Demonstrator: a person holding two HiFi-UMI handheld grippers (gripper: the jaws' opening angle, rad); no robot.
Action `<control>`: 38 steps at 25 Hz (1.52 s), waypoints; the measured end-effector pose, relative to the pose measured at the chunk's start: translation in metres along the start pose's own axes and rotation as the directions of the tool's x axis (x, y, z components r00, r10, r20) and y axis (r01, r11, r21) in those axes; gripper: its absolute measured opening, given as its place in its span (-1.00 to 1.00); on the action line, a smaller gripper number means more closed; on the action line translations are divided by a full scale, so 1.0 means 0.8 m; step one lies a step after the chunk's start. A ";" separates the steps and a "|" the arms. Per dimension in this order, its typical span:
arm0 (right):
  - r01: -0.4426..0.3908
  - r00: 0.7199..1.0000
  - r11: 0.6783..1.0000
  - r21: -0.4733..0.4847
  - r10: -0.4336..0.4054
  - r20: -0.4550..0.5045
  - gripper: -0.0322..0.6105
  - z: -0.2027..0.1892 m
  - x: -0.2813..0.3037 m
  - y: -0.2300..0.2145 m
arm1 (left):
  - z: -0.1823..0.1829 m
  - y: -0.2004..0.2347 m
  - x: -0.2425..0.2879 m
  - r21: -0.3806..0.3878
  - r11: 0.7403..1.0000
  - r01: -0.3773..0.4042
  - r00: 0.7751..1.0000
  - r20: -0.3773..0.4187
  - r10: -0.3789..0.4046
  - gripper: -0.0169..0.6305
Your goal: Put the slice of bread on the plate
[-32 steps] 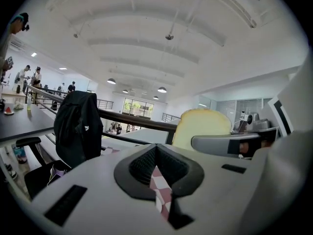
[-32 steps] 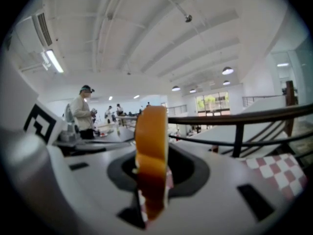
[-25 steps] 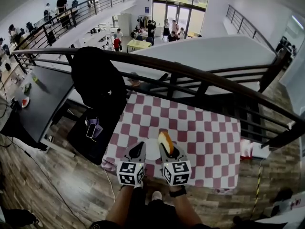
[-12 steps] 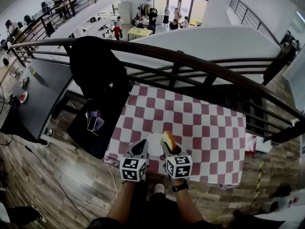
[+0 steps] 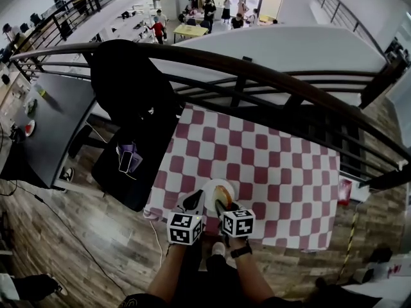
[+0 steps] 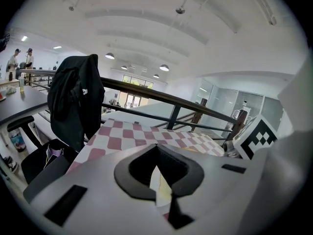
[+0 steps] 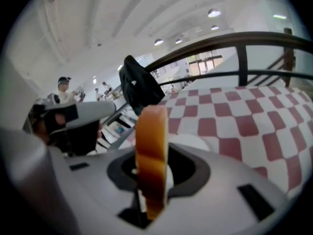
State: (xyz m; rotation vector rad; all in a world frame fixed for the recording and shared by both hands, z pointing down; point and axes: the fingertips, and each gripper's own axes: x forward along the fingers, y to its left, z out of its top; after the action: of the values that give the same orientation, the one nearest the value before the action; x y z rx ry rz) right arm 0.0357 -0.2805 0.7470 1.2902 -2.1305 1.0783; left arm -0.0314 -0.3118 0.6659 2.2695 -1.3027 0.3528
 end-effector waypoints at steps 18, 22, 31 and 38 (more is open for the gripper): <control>-0.060 0.964 0.989 0.137 0.093 -0.250 -0.46 -0.046 0.103 -0.026 | -0.019 0.050 0.032 -0.055 0.999 -0.003 0.995 -0.099 -0.002 -0.89; 0.115 0.952 0.993 0.006 -0.108 -0.286 0.03 -0.044 0.106 -0.066 | -0.013 0.050 0.034 -0.051 0.999 0.003 0.995 -0.096 -0.008 -0.90; 0.242 0.956 0.969 -0.056 -0.248 -0.155 0.45 0.006 0.060 -0.098 | 0.024 0.028 0.044 -0.029 0.999 0.044 0.998 -0.045 -0.045 -0.90; 0.214 0.961 0.968 -0.130 -0.185 0.204 0.43 0.148 -0.030 -0.060 | 0.112 -0.016 0.042 0.055 0.994 0.096 0.991 0.083 -0.100 -0.89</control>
State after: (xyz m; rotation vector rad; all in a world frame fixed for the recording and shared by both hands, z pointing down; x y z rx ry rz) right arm 0.0935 -0.3742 0.6776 1.5489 -2.1137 0.7211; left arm -0.0052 -0.3793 0.6021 2.4050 -1.2315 0.2588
